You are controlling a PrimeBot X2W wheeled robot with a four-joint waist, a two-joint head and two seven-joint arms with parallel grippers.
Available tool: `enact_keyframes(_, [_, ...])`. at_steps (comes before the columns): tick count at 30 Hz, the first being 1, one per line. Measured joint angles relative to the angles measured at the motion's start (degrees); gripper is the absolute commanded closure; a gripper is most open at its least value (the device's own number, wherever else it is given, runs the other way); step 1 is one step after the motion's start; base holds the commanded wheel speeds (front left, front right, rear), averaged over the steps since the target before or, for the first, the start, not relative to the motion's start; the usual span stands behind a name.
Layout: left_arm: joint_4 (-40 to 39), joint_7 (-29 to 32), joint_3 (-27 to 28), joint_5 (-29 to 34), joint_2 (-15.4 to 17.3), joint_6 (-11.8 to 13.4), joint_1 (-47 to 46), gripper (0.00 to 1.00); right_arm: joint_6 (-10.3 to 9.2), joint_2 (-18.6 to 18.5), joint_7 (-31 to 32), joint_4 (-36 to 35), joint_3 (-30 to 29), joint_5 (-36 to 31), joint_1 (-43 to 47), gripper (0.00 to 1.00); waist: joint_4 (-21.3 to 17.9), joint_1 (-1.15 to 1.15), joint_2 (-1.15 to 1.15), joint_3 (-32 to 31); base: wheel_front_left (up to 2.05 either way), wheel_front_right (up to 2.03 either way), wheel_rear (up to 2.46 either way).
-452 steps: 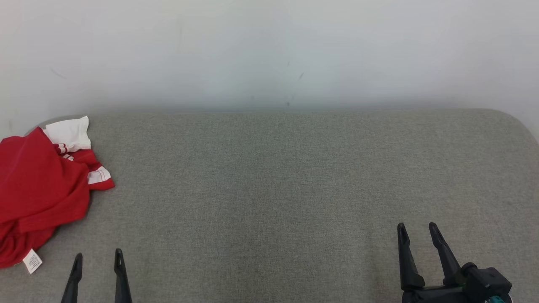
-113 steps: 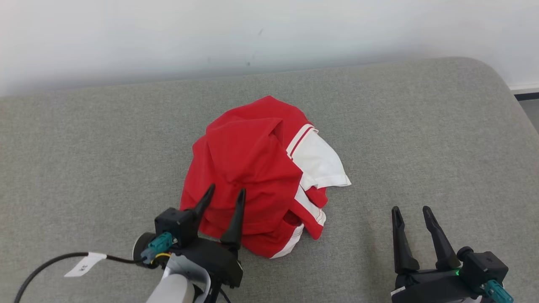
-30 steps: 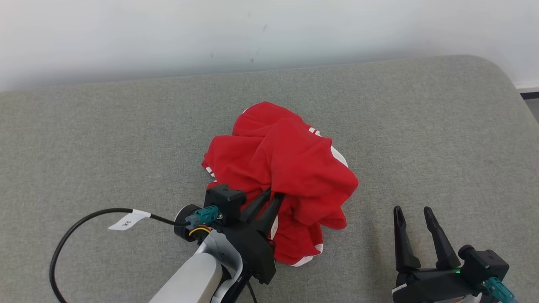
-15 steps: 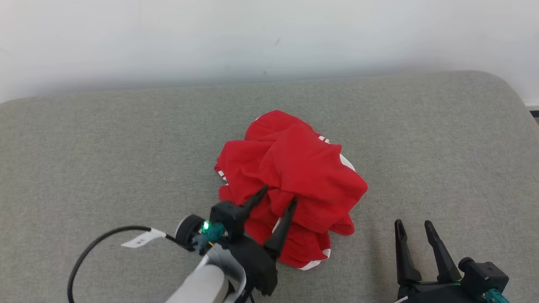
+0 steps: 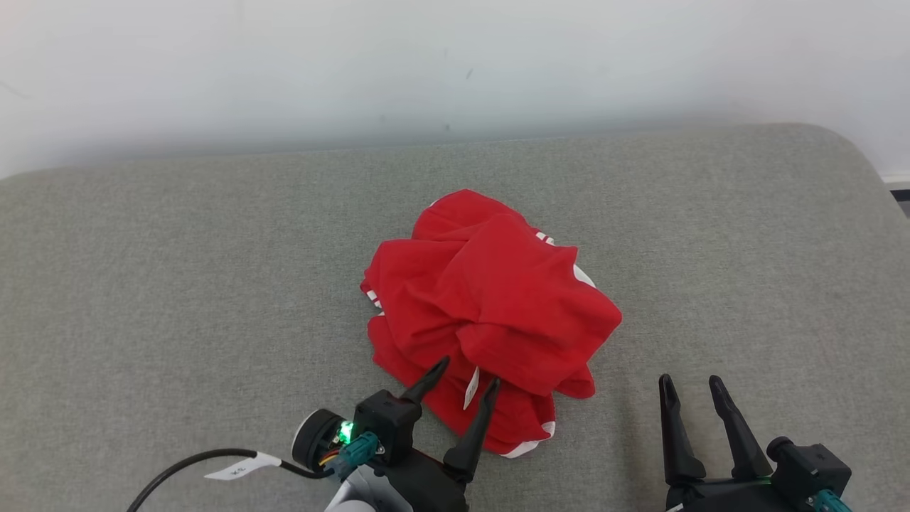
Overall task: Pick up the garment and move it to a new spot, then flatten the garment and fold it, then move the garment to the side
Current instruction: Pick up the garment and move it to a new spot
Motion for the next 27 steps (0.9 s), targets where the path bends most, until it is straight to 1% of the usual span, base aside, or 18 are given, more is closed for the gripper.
enact_keyframes(5, [0.38, -0.27, 0.82, -0.19, 0.18, 0.88, -0.48, 0.00, 0.00, -0.02, 0.00, 0.16, 0.11, -0.09, 0.01, 0.00, -1.08, 0.00, 0.00, -0.13, 0.00, 0.00, 0.00])
enact_keyframes(8, [1.89, -0.40, 1.04, -0.48, 0.11, 0.79, -0.89, 0.00, 0.00, -0.02, 0.00, 0.24, 0.26, -0.11, -0.01, 0.00, -1.83, 0.00, 0.00, -0.15, 0.00, 0.00, 0.00])
enact_keyframes(9, [2.54, -0.40, 1.03, -0.70, -0.03, 0.36, -1.26, 0.00, 0.00, -0.02, 0.00, 0.24, 0.24, -0.13, 0.00, 0.00, -2.06, 0.00, 0.00, -0.17, 0.00, 0.00, 0.00])
enact_keyframes(10, [3.23, -0.19, 0.77, -0.87, -0.11, 0.18, -1.76, 0.69, 0.00, -0.01, 0.00, 0.25, 0.22, -0.13, 0.00, 0.00, -2.27, 0.00, 0.00, -0.18, 0.00, 0.00, 0.00])
enact_keyframes(11, [3.55, -0.62, 0.62, -0.75, -0.14, -0.15, -2.09, 1.00, 0.00, -0.03, 0.00, 0.25, 0.21, -0.13, 0.01, 0.00, -2.47, 0.00, 0.00, -0.18, 0.00, 0.00, 0.00])
enact_keyframes(13, [3.93, -0.98, -0.04, -0.10, -0.38, -0.43, -3.07, 1.00, 0.00, -0.02, 0.00, 0.22, 0.07, -0.13, 0.02, 0.00, -2.73, 0.00, 0.00, -0.14, 0.00, 0.00, 0.00])
enact_keyframes(15, [3.00, -2.05, -0.32, 0.99, -0.63, -0.15, -4.13, 1.00, 0.00, -0.03, 0.00, 0.11, -0.42, -0.13, 0.14, 0.00, -2.70, 0.00, 0.00, -0.04, 0.00, 0.00, 0.00])
enact_keyframes(20, [-2.43, -2.22, -0.12, 0.99, -0.99, -0.08, -5.55, 1.00, 0.00, -0.03, 0.00, 0.24, -0.98, -0.13, 1.04, 0.00, -1.51, 0.00, 0.00, -0.12, 0.00, 0.00, 0.00])
enact_keyframes(22, [-4.87, -0.98, -0.20, 1.52, -0.16, -0.10, -7.32, 1.00, 0.00, -0.03, -0.01, 0.24, -0.98, -0.09, 0.98, 0.00, -0.81, 0.00, 0.00, -0.17, 0.00, 0.00, 0.00])
enact_keyframes(25, [-8.16, 2.26, 0.33, 0.93, 0.92, -1.58, -11.10, 1.00, 0.00, -0.02, 0.00, 0.33, -1.02, -0.04, 0.88, 0.00, 0.33, 0.00, 0.00, -0.30, 0.00, 0.00, 0.00])
enact_keyframes(27, [-9.66, 4.82, 0.76, 1.14, 2.46, -2.30, -15.16, 1.00, 0.00, -0.02, 0.00, 0.37, -0.94, -0.03, 0.77, 0.00, 1.00, 0.00, 0.00, -0.43, 0.00, 0.00, 0.00])
